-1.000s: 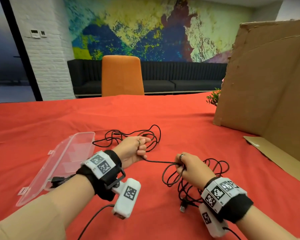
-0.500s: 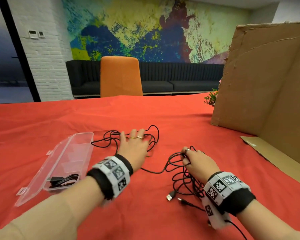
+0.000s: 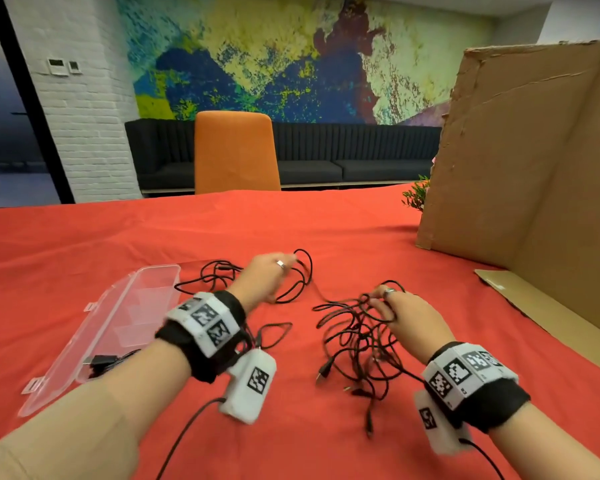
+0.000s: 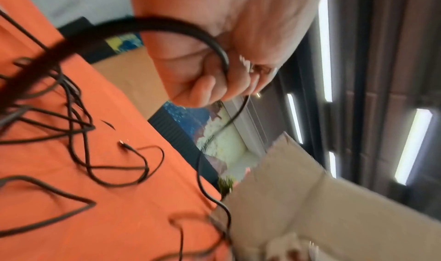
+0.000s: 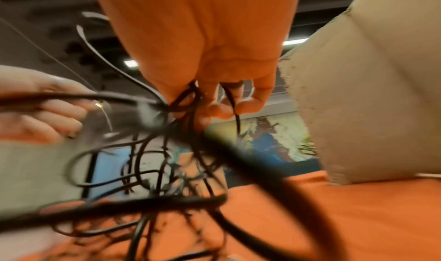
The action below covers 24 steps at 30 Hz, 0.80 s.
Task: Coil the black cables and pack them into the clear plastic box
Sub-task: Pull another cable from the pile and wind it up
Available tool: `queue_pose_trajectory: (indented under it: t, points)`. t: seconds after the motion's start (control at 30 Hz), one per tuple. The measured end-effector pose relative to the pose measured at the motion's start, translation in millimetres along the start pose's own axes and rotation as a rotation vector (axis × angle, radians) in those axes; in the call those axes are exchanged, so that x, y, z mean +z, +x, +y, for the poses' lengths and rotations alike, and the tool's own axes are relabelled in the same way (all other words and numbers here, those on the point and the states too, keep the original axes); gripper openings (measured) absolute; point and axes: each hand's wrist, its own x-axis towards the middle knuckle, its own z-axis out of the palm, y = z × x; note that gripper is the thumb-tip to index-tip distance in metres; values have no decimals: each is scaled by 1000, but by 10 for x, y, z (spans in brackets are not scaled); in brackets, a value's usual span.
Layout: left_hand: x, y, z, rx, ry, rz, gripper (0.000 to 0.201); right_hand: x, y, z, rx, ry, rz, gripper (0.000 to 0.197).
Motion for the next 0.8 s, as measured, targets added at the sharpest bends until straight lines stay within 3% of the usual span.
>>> queue_pose_trajectory:
  t: [0.07, 0.17, 0.27, 0.37, 0.5, 0.6, 0.73, 0.8]
  points:
    - [-255, 62, 26, -18, -226, 148, 37, 25, -29, 300, 38, -24, -29, 22]
    - [-489, 101, 99, 23, -321, 241, 38, 76, -136, 611, 102, -118, -123, 25]
    - [-494, 100, 165, 61, -303, 259, 39, -16, -197, 712, 66, -282, -418, 46]
    - [-429, 80, 227, 73, -352, 272, 39, -354, -165, 648, -57, -44, -477, 78]
    - [-358, 29, 335, 83, -575, 167, 37, -860, -161, 414, -118, 223, -492, 86]
    - [-293, -39, 440, 62, -732, 74, 35, -875, -77, 153, -147, 234, -444, 80]
    - [-57, -171, 636, 66, -903, -41, 37, -287, 105, -357, -97, 343, -372, 68]
    - [-4, -220, 728, 89, -983, -84, 41, 58, 176, -519, -120, 400, -356, 43]
